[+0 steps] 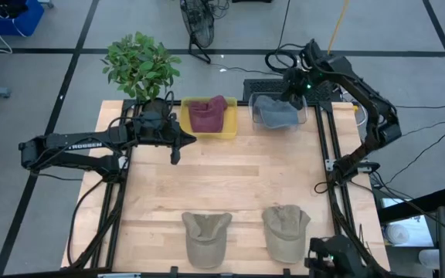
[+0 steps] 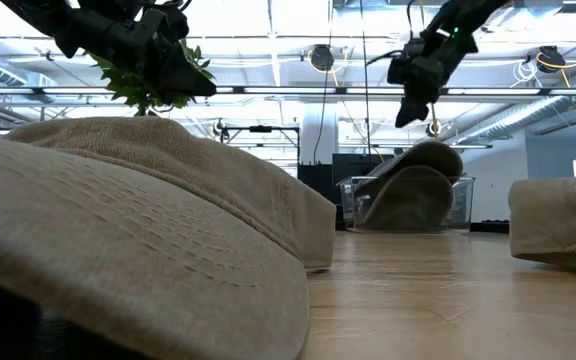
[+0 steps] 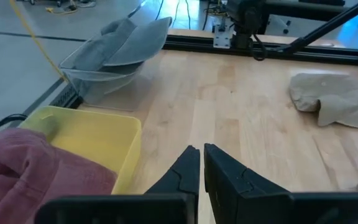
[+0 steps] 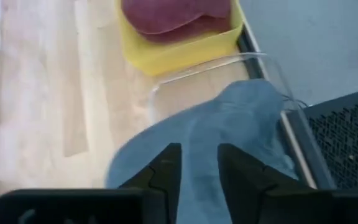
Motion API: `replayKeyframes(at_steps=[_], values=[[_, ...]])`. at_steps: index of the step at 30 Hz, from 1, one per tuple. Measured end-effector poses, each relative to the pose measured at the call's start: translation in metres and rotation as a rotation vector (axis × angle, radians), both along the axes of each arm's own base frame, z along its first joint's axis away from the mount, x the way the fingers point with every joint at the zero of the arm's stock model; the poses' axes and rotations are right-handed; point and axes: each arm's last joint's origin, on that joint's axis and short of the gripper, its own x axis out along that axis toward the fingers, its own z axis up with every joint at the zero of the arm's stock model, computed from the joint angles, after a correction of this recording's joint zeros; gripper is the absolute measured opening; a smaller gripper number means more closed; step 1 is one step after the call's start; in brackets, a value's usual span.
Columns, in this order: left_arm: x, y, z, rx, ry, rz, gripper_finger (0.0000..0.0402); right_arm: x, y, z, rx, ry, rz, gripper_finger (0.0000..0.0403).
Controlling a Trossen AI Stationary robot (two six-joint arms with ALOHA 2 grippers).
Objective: Pick & Place hat
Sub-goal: Put the blue cap into the transparent bin
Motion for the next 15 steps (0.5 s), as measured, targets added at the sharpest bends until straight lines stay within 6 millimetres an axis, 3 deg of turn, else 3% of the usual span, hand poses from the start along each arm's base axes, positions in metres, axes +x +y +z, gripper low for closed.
replayKeyframes(at_steps=[6, 10, 15], values=[[0.0, -0.001, -0.001, -0.029, 0.009, 0.003, 0.0031, 0.014, 0.036, -0.001, 0.037, 0.009, 0.055, 0.0127], [0.001, -0.005, -0.002, -0.032, 0.015, -0.012, 0.0031, 0.031, 0.074, -0.023, -0.026, 0.186, 0.129, 0.0134], [0.002, -0.007, -0.001, -0.027, 0.013, -0.026, 0.0031, 0.048, 0.124, -0.048, -0.243, 0.381, 0.191, 0.0134]])
